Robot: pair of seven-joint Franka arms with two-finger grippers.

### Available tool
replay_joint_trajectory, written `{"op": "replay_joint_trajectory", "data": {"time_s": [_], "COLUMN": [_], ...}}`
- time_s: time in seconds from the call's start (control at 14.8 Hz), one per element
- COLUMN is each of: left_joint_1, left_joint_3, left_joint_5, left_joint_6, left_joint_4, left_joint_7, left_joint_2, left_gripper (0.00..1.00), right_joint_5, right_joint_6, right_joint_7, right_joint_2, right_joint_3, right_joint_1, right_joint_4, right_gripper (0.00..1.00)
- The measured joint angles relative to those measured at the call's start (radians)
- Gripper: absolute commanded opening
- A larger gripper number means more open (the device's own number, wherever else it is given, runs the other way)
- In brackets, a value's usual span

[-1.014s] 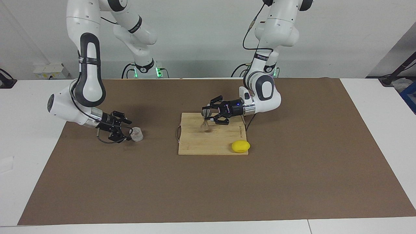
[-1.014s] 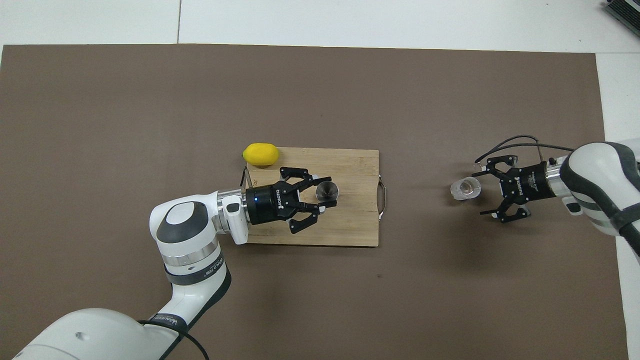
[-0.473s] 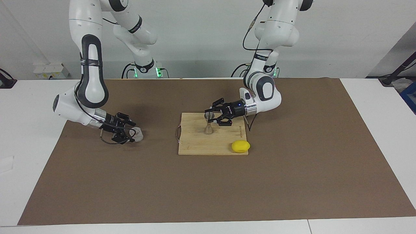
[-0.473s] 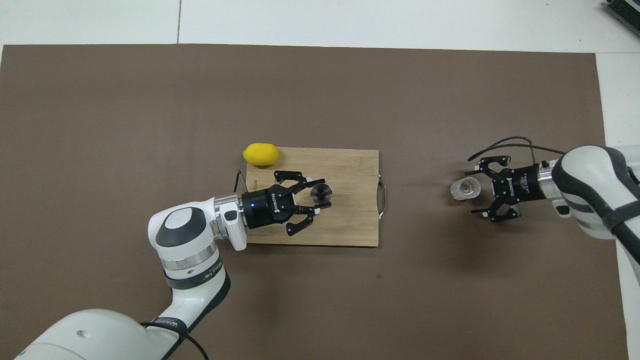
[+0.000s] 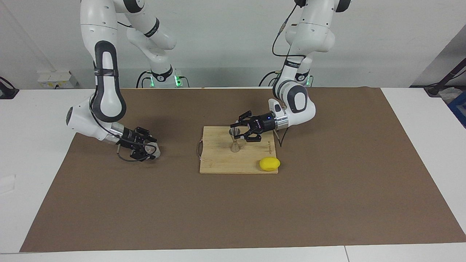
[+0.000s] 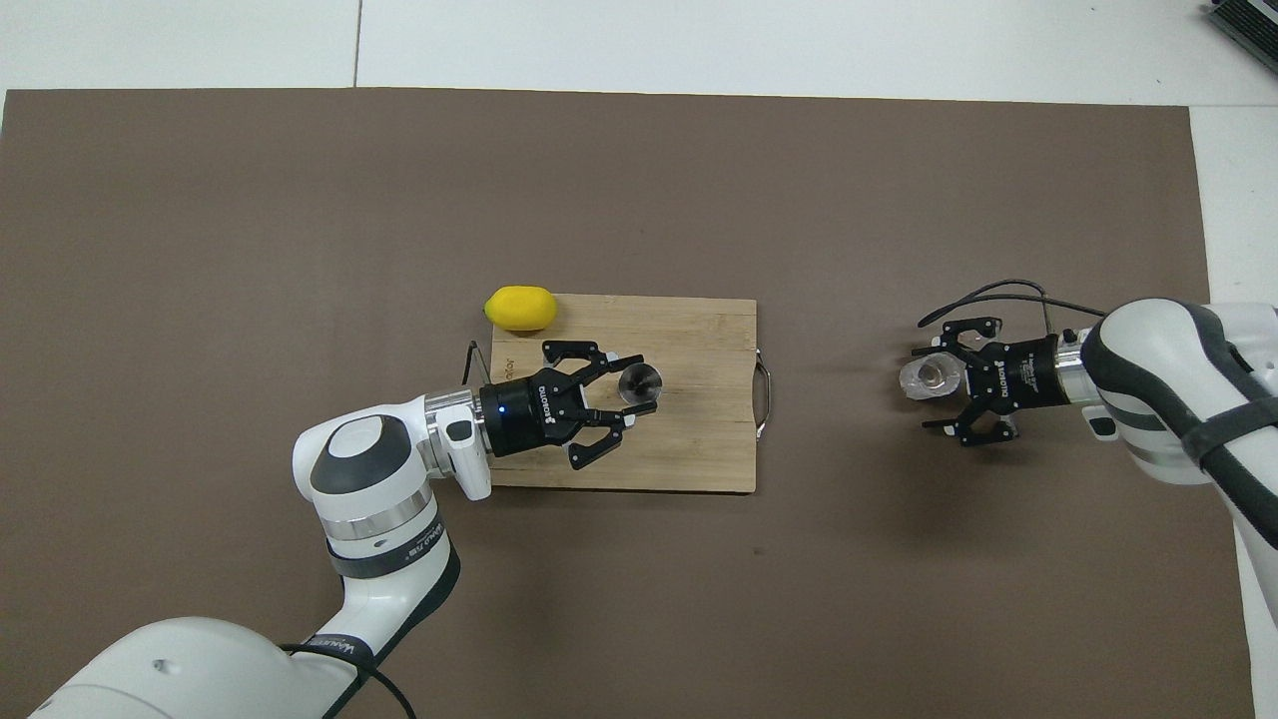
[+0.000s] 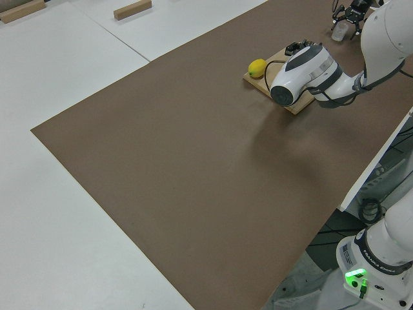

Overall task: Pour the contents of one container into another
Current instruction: 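Lower the metal cup onto the cutting board and open the left gripper, then grasp the clear glass with the right gripper while the left gripper withdraws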

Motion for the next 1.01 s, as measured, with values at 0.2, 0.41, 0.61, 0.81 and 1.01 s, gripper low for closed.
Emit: {"op": "replay_joint_trajectory", "data": {"time_s": [0.2,0.41,0.61,0.81,1.01], "left_joint_1": [0.001,0.01,0.067,0.17,0.288], "left_joint_3": [0.004,0.017,0.022,0.025,0.028], "left_joint_5": [-0.002,-0.003,0.051,0.198,0.382], "left_joint_6": [0.01,0.01,0.002,-0.043,-0.106], "left_joint_4": [-0.001,0.004,0.014,0.019,0.032], "left_joint_7": [0.0,0.002,0.007,0.007,0.007], "left_joint_2": [0.0,0.0,-0.003,-0.021,-0.045], "left_gripper": [1.0,1.0,1.0,1.0,1.0], "right_joint_5": [0.001,0.001,0.001,0.001,0.001], "right_joint_6": [0.002,0.003,0.003,0.003,0.003], "right_joint_7": [0.0,0.0,0.0,0.0,0.0], "right_joint_2": [0.0,0.0,-0.001,-0.006,-0.029], "right_joint_3": [-0.001,-0.003,-0.004,-0.004,-0.002], "right_joint_1": [-0.001,-0.004,-0.004,-0.004,0.0], "right_joint_4": [0.0,0.0,0.001,0.002,0.005], "right_gripper": [0.78,0.61,0.17,0.0,0.0]}}
